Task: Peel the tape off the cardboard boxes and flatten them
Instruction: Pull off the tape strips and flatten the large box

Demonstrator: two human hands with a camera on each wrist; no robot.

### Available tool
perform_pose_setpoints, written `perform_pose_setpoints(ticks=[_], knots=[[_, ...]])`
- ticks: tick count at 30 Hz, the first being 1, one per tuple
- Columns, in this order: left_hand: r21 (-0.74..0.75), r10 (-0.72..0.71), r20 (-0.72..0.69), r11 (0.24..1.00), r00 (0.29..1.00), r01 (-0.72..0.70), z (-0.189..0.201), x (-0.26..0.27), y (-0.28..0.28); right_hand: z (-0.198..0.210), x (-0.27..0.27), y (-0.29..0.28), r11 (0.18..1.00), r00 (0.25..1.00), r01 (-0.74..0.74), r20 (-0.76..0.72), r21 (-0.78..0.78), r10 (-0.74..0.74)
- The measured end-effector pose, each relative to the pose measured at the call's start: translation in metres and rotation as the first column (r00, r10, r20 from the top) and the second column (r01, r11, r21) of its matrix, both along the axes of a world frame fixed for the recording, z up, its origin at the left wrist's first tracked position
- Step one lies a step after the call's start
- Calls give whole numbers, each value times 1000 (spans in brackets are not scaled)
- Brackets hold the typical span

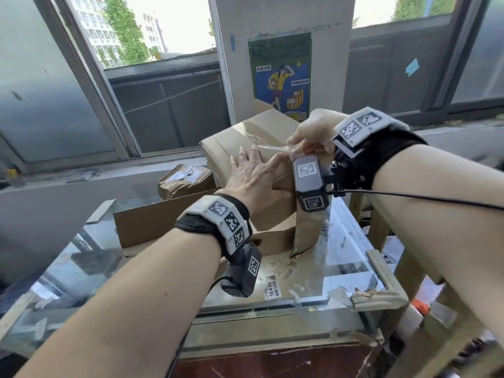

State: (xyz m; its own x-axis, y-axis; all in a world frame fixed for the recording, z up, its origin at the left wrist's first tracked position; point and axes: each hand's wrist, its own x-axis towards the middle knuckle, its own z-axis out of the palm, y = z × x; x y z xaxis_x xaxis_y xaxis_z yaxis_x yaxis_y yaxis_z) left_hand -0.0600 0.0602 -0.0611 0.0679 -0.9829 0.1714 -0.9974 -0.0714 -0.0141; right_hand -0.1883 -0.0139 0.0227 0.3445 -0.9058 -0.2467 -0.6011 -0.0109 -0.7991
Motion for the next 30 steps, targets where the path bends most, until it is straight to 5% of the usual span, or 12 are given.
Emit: perform_pose_setpoints(ticks=[2,5,7,12,15,17,23,26,30], knots=[[-8,-2,-41,1000,999,1,0,6,1,-6,1,5,992,968,39,242,121,-68],[-21,-9,-60,1000,998,8,-2,11,0,-20,4,9,991,898,127,428,-34,-101],[-34,-18,-39,999,999,16,-3,8,-1,-23,3,6,981,922,147,376,-126,-90],[-103,-69,32,992,997,72,-6,-8,-2,-6,-10,-2,991,998,11,-65,-135,-20],[-104,-94,41,990,995,97,-5,-14,-3,0,-14,2,995,988,-95,-126,-2,94],[-91,-90,31,992,996,92,-4,-16,-3,-2,-13,4,989,975,-137,-185,-51,125],[-89,-81,0,993,997,81,-5,-14,-2,-12,-4,-2,961,987,-13,-157,-275,-31],[-89,-82,0,993,997,82,-7,-14,0,-11,-7,-6,997,999,34,20,-64,-33],[-79,-95,-14,992,995,94,-7,-13,4,-8,-4,-5,997,998,43,36,64,-45]])
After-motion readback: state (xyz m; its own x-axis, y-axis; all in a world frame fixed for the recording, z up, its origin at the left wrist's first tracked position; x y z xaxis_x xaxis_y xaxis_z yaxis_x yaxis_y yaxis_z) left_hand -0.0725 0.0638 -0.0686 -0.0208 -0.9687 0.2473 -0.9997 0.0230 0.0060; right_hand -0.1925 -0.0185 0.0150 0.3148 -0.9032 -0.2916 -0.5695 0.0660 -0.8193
